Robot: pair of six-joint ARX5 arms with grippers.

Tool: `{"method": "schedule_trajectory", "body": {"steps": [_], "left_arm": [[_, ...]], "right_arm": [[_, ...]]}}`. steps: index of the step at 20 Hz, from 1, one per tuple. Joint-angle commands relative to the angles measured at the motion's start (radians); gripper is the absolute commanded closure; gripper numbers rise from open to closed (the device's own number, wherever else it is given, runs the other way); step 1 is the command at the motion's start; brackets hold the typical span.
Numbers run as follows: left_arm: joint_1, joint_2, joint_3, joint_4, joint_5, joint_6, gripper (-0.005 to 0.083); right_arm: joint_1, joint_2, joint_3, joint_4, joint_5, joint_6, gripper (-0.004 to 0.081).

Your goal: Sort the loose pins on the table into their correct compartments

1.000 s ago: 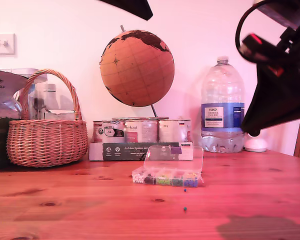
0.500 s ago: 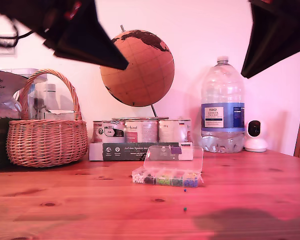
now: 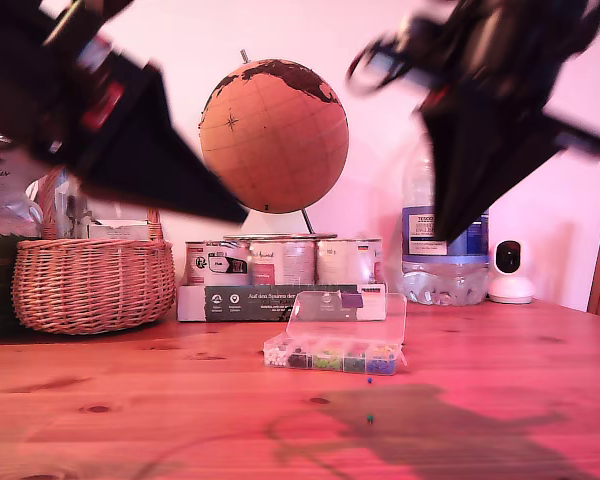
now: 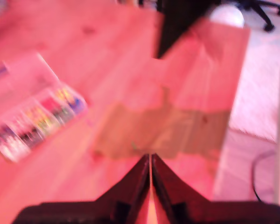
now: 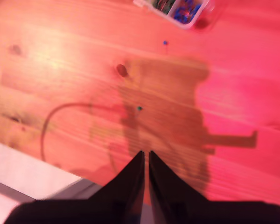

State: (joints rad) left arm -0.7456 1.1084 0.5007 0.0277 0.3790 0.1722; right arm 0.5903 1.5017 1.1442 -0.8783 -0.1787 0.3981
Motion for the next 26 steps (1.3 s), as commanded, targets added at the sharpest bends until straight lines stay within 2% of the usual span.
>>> {"method": "schedule_trajectory", "body": {"steps": [1, 4, 8, 11, 21, 26], "left_arm": [[-0.002, 0.003, -0.023, -0.014, 0.007, 0.014, 0.0797], [-0.002, 0.003, -0.023, -0.043, 0.007, 0.018, 0.0797], [-0.002, 0.004, -0.023, -0.099, -0.003, 0.019, 0.0797], [-0.002, 0.004, -0.023, -0.110, -0.021, 0.010, 0.0797], [-0.002, 0.004, -0.023, -0.110, -0.021, -0.019, 0.0797], [-0.002, 0.004, -0.023, -0.109, -0.020, -0.020, 0.0797]], "right_arm": [[0.025, 0.044, 0.016, 0.008, -0.013, 0.027, 0.0747], [0.064, 0.107, 0.023, 0.050, -0.012, 0.096, 0.0746], [0.095, 0.165, 0.044, 0.090, 0.013, 0.130, 0.0732], [0.097, 0.211, 0.079, 0.090, 0.032, 0.129, 0.0692], [0.097, 0.350, 0.140, 0.019, 0.033, 0.160, 0.0692], [0.096, 0.374, 0.141, 0.042, 0.036, 0.175, 0.0692]]}}
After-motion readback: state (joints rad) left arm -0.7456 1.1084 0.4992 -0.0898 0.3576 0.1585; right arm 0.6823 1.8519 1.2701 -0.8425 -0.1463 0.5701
